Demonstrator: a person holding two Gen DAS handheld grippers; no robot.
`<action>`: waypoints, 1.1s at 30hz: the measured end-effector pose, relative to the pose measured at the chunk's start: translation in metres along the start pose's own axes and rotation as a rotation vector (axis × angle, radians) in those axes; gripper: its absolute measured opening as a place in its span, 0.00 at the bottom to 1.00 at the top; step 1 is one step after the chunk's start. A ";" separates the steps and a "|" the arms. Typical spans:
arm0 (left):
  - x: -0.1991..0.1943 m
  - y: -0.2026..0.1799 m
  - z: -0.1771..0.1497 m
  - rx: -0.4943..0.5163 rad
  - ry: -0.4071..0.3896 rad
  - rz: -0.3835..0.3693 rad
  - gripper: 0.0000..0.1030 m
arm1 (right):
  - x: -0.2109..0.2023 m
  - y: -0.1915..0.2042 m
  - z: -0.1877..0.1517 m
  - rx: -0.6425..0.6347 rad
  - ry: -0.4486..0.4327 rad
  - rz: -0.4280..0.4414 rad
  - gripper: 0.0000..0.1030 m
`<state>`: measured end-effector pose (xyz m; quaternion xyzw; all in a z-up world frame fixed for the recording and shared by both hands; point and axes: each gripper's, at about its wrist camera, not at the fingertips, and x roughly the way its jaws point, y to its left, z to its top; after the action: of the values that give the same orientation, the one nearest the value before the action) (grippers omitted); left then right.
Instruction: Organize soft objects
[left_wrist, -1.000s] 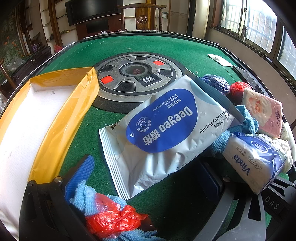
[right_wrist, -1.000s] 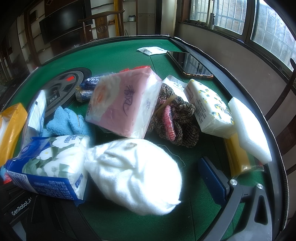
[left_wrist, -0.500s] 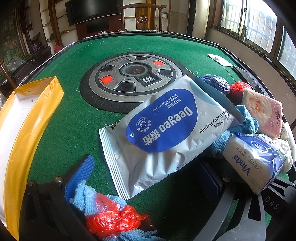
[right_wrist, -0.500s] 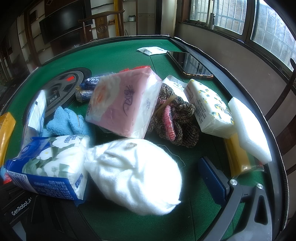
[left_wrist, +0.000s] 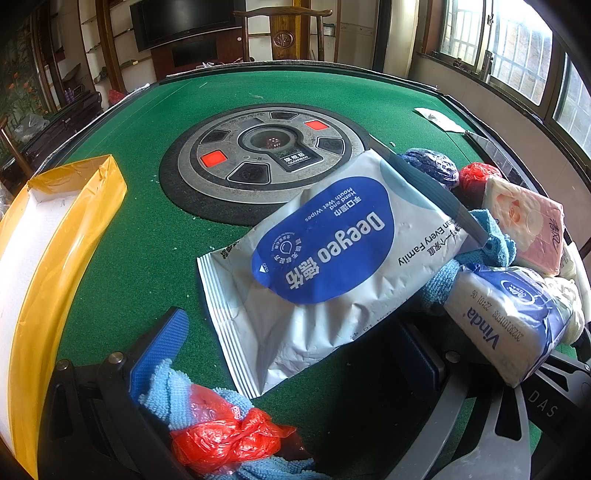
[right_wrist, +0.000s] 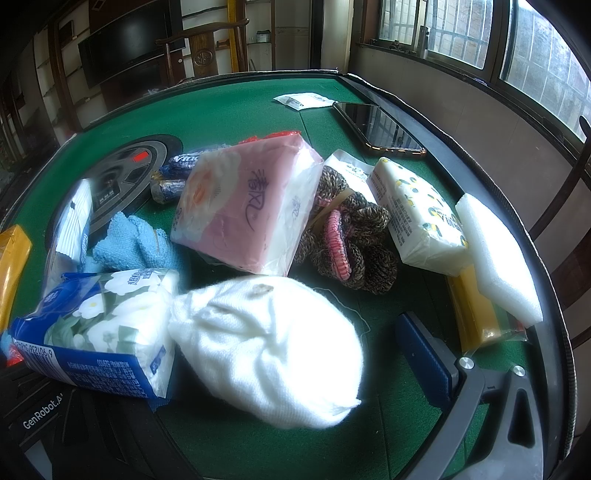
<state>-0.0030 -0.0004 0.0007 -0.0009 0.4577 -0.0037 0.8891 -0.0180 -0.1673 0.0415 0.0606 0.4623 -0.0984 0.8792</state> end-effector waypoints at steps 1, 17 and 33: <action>0.000 0.000 0.000 0.000 0.000 0.000 1.00 | 0.000 0.000 0.000 0.000 0.000 0.000 0.99; 0.000 0.000 0.000 0.000 0.000 0.000 1.00 | 0.000 0.000 0.000 0.000 0.000 0.000 0.99; -0.006 0.006 -0.009 0.077 0.001 -0.057 1.00 | 0.000 0.000 0.000 0.000 0.000 0.000 0.99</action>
<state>-0.0137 0.0054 0.0008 0.0201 0.4577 -0.0468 0.8877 -0.0176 -0.1671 0.0412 0.0607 0.4624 -0.0985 0.8791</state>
